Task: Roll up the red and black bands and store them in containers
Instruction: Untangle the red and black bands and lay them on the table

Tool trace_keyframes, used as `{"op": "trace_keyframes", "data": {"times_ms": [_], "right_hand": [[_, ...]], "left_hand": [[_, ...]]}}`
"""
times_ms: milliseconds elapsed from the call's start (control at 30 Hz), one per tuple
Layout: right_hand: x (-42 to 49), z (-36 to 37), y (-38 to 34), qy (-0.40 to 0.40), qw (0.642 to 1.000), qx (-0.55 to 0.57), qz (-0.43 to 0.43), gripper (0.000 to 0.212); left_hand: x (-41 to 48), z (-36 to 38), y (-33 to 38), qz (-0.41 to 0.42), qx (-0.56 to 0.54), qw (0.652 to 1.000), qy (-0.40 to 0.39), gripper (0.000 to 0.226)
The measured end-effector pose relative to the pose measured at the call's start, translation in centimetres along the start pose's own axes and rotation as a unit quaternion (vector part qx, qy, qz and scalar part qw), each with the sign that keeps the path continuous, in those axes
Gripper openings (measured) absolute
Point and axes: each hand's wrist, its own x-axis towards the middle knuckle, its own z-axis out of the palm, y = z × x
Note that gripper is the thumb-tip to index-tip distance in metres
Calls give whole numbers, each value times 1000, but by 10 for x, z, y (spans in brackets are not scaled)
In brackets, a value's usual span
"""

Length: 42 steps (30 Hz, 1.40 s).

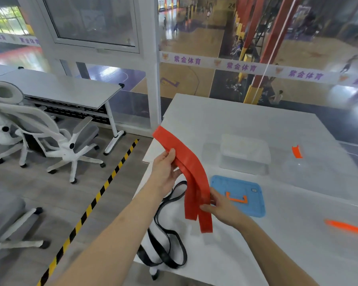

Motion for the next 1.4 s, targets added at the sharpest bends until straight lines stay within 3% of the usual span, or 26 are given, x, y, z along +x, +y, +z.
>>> {"op": "trace_keyframes", "data": {"times_ms": [233,433,567,700,900,1133,1200,1300,1400], "right_hand": [[-45,12,51,92,995,1,35,21],[-82,-16,72,196,979,-37,46,25],[-101,-42,101,164,978,-112,61,35],[-108,-61,127,97,972,-206,61,33],[-112,-88,157,39,957,-278,78,15],[-93,-96,213,-22,938,-325,121,21],[-85,-89,230,-24,936,-330,122,21],[-76,-77,246,-41,931,-339,131,22],[-69,-67,258,-28,928,-348,130,29]], "left_hand": [[-3,10,-36,-89,-11,995,-34,29],[-2,6,-83,-201,142,966,-73,28],[-6,15,-124,-268,284,914,-112,28],[-5,26,-182,-258,414,860,-148,45],[-1,54,-240,-263,463,829,-170,43],[22,66,-297,-263,514,806,-133,27],[26,57,-316,-275,532,787,-146,40],[24,45,-338,-297,541,770,-163,80],[24,38,-350,-242,587,754,-165,85]]}}
